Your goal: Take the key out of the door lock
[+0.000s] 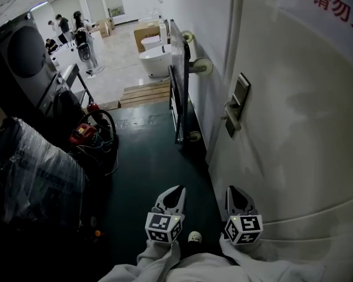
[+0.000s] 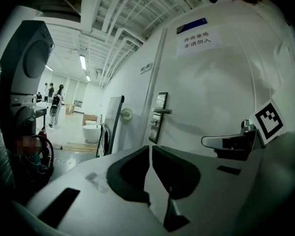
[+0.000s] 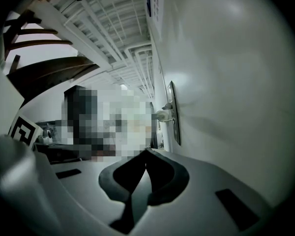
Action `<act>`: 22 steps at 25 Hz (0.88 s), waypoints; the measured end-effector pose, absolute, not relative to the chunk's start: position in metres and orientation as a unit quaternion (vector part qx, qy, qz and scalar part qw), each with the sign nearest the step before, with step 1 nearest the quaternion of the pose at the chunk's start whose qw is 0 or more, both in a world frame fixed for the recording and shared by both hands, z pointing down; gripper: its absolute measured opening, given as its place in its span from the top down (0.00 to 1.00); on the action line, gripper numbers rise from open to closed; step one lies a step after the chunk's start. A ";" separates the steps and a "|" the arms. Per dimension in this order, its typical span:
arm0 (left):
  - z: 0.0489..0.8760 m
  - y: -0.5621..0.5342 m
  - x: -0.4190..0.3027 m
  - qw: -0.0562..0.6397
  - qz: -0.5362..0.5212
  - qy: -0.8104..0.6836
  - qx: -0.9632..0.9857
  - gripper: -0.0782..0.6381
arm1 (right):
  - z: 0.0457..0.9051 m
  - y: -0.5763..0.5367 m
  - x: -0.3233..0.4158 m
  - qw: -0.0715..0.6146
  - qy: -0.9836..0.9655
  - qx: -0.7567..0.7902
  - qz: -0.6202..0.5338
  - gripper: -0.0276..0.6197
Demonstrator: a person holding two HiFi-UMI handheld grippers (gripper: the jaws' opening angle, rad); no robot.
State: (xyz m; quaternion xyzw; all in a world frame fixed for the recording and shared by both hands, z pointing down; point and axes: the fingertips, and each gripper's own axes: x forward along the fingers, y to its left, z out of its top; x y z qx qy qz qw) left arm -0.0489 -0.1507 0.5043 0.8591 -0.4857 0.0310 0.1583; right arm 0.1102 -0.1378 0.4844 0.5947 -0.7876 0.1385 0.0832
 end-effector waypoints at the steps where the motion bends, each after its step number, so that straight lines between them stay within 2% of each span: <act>1: 0.504 -0.153 -0.048 0.158 0.029 -0.485 0.859 0.85 | 0.485 -0.139 0.112 0.083 -0.787 0.596 0.138 0.88; 22: 0.507 -0.201 -0.007 0.175 0.040 -0.445 0.877 0.85 | 0.497 -0.166 0.130 0.081 -0.767 0.614 0.166 0.88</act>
